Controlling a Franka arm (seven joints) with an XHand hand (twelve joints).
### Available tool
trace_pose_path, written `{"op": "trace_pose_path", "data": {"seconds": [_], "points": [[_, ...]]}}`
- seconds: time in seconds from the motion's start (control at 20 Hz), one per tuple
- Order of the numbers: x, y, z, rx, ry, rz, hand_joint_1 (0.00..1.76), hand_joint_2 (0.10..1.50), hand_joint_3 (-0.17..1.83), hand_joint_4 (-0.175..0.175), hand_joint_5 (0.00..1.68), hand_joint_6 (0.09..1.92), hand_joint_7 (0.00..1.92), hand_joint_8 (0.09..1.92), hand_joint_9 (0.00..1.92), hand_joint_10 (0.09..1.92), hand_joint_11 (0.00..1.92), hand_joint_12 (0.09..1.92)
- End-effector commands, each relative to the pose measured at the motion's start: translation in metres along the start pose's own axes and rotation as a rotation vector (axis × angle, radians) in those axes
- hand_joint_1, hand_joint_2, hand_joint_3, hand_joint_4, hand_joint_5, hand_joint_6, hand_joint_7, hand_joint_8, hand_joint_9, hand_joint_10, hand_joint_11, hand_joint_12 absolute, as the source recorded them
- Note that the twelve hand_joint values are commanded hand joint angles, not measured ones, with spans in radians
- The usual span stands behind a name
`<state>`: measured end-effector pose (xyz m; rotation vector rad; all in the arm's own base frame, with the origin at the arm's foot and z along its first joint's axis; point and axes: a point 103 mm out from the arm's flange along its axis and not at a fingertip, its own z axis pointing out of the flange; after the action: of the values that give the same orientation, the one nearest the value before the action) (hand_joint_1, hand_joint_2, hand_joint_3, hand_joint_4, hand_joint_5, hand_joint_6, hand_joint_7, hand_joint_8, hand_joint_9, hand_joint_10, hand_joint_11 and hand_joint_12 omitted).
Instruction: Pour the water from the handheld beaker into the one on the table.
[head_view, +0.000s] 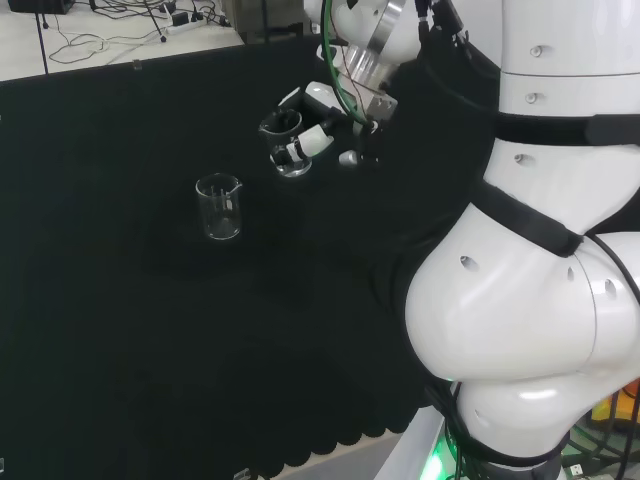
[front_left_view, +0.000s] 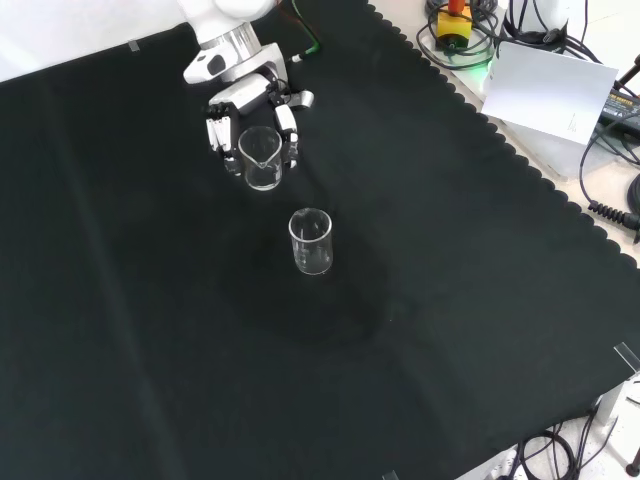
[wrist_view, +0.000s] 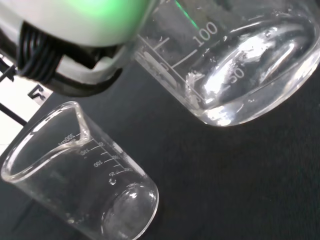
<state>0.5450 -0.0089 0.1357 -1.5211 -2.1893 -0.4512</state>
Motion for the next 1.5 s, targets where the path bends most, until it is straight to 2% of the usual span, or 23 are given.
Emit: {"op": "trace_pose_path", "data": {"seconds": [0.05, 0.45, 0.8, 1.5], "points": [[0.015, -0.004, -0.007, 0.044, -0.046, -0.008, 1.16, 0.62, 0.63, 0.175, 1.46, 0.30, 1.70, 0.09, 1.57, 0.09, 1.17, 0.84], [0.033, -0.005, -0.006, 0.136, -0.125, -0.017, 1.16, 0.61, 0.64, 0.175, 1.46, 0.31, 1.70, 0.09, 1.57, 0.09, 1.17, 0.84], [0.054, 0.000, -0.001, 0.217, -0.233, -0.023, 1.16, 0.61, 0.65, 0.175, 1.46, 0.32, 1.70, 0.09, 1.57, 0.09, 1.16, 0.85], [0.081, 0.004, -0.003, 0.347, -0.388, -0.009, 1.16, 0.59, 0.68, 0.175, 1.45, 0.36, 1.70, 0.09, 1.58, 0.09, 1.15, 0.86]]}}
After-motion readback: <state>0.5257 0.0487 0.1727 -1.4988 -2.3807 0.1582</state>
